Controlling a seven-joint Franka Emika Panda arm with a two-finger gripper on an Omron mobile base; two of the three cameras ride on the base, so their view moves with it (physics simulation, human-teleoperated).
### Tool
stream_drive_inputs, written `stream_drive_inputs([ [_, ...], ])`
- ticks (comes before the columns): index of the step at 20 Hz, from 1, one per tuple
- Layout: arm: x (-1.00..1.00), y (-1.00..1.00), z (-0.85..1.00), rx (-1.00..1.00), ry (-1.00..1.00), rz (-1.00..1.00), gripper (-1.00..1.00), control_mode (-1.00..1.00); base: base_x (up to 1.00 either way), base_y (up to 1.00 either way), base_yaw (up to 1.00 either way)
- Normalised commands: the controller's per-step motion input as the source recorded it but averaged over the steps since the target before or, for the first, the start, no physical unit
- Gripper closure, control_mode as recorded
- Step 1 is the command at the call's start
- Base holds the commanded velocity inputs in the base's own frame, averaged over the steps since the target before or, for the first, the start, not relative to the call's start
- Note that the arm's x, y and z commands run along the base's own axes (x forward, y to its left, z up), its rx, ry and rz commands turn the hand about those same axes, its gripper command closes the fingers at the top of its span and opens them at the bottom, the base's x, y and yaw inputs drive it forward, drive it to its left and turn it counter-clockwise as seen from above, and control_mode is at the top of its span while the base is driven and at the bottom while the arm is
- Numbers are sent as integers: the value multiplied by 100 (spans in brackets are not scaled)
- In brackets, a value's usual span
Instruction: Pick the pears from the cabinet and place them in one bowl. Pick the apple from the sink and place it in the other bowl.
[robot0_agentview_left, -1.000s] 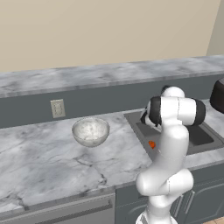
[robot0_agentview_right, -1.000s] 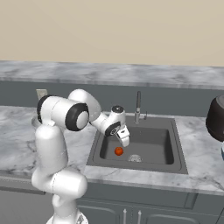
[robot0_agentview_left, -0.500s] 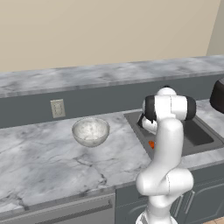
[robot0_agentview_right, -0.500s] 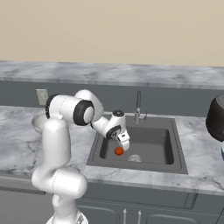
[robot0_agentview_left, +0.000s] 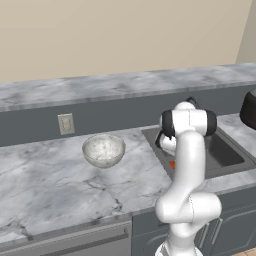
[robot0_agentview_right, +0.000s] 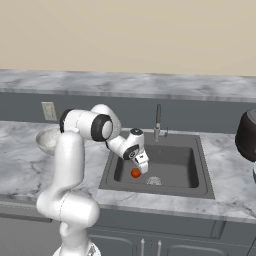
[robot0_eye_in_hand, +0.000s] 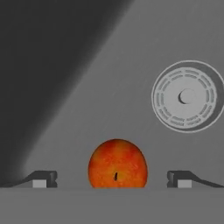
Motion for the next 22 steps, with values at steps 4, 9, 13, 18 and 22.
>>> stream_drive_inputs([
  [4,15,0,-32,0,0,0,-100,-100,0,0,0],
  [9,14,0,-33,0,0,0,-100,-100,0,0,0],
  [13,11,-2,-31,0,0,0,-100,-100,0,0,0],
  [18,2,0,-22,7,0,0,-100,-100,0,0,0],
  [22,0,0,-2,9,6,0,-100,-100,0,0,0],
])
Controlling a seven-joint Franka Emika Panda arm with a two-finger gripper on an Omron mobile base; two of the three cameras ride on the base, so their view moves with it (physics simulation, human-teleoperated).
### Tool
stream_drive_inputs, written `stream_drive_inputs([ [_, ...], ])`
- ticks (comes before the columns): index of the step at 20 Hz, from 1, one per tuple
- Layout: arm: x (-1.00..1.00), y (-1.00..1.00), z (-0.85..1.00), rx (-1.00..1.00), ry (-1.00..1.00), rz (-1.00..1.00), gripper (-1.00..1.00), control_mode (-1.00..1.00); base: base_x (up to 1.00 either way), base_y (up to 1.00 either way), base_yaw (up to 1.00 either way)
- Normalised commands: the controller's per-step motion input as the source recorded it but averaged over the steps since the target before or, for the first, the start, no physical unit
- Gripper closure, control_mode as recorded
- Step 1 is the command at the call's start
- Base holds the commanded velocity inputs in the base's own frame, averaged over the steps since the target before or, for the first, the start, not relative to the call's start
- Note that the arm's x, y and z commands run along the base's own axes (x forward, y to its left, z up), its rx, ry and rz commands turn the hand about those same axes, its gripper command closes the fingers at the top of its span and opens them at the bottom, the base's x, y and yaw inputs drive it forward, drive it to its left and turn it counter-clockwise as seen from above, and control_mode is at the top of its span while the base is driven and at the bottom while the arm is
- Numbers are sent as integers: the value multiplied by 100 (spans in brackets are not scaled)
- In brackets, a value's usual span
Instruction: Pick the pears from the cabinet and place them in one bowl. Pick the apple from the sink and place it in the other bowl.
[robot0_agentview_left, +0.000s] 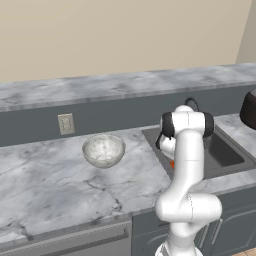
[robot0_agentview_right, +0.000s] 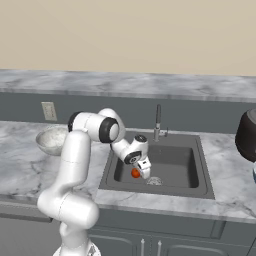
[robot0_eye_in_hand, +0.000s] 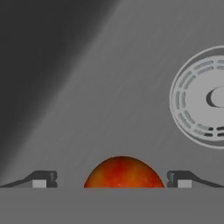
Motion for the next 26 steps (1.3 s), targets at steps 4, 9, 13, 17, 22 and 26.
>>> stream_drive_inputs([
  [4,0,0,0,1,8,0,-100,-100,0,0,0],
  [9,1,1,0,0,15,0,-100,-100,0,0,0],
  [13,8,6,0,0,16,0,-100,-100,0,0,0],
  [17,9,3,-1,1,14,0,-100,-100,0,0,0],
  [22,0,1,-13,5,15,-1,-100,-100,0,0,0],
  [26,3,3,-15,3,2,0,-100,-100,0,0,0],
])
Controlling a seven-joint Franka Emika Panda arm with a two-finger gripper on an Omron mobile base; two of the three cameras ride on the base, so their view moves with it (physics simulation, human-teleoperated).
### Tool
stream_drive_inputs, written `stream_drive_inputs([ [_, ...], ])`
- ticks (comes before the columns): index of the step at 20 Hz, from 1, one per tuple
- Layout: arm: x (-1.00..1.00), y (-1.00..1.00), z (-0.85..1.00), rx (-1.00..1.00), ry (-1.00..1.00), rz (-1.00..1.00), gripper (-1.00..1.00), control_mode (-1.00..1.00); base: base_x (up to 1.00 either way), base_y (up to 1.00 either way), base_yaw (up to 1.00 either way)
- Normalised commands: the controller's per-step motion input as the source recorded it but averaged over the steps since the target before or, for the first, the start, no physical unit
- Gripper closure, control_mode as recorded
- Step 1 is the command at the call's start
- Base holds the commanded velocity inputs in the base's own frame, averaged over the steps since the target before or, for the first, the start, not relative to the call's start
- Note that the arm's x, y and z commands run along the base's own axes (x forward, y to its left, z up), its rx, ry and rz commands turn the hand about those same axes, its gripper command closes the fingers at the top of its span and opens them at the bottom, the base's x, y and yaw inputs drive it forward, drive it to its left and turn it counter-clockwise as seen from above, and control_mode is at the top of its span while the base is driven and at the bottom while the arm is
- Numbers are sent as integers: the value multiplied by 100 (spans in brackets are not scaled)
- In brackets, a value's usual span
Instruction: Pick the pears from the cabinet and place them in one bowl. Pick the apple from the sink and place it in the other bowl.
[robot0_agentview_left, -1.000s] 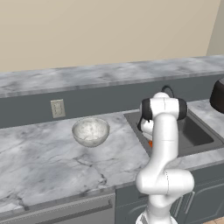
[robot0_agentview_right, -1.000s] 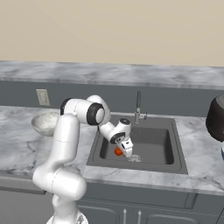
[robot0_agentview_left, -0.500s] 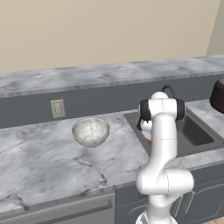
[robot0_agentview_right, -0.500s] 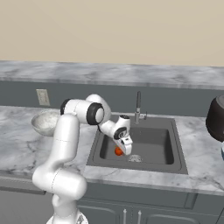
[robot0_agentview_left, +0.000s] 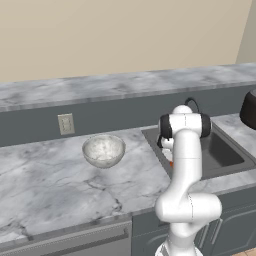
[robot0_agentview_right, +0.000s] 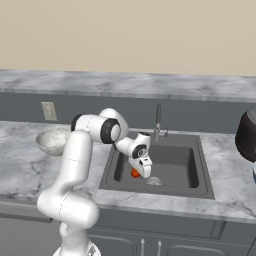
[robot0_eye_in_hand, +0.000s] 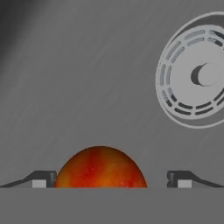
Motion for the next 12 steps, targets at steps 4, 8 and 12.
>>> stream_drive_inputs([
  [4,11,3,-9,0,0,0,100,-100,0,0,0],
  [8,8,4,-7,0,0,0,100,-100,0,0,0],
  [12,-2,0,7,2,0,-1,100,-100,0,0,0],
])
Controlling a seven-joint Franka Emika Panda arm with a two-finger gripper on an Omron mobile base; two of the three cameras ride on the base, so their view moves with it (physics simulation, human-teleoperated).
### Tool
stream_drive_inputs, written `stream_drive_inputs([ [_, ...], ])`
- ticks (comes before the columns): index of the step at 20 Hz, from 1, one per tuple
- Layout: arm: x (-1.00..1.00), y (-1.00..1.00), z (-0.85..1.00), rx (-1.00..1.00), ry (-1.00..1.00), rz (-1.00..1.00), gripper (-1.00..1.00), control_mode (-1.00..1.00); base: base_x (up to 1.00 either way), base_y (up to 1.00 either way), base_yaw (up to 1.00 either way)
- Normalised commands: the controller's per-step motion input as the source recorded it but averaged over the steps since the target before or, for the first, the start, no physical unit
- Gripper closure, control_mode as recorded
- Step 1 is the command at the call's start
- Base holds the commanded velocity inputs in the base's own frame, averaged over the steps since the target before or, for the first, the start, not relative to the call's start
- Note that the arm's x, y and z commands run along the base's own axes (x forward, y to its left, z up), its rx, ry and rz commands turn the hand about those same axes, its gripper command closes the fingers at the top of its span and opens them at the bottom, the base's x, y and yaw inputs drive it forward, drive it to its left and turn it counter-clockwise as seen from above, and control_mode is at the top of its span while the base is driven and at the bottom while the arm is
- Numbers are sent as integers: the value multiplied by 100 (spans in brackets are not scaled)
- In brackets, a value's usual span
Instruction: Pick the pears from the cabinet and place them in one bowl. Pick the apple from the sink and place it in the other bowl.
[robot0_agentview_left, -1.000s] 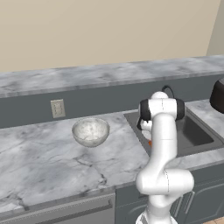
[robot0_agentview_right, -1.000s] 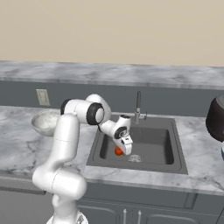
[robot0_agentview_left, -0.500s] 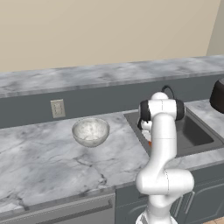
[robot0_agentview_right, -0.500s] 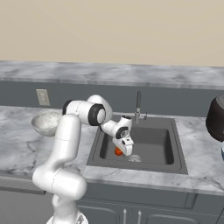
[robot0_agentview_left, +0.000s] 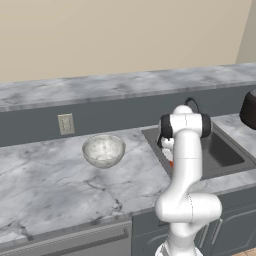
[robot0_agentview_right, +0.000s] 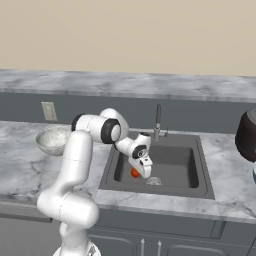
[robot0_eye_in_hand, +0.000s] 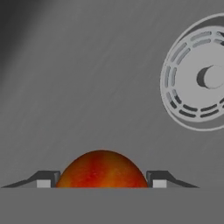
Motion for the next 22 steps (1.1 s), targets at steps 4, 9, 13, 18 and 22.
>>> stream_drive_inputs([
  [4,-19,0,37,6,-1,0,100,-100,0,0,0],
  [9,-13,2,45,1,0,0,100,-100,0,0,0],
  [13,-7,8,51,0,2,0,100,-100,0,0,0],
  [18,-10,11,53,-2,0,0,100,-100,0,0,0],
  [22,-12,15,53,-4,1,0,100,-100,0,0,0],
])
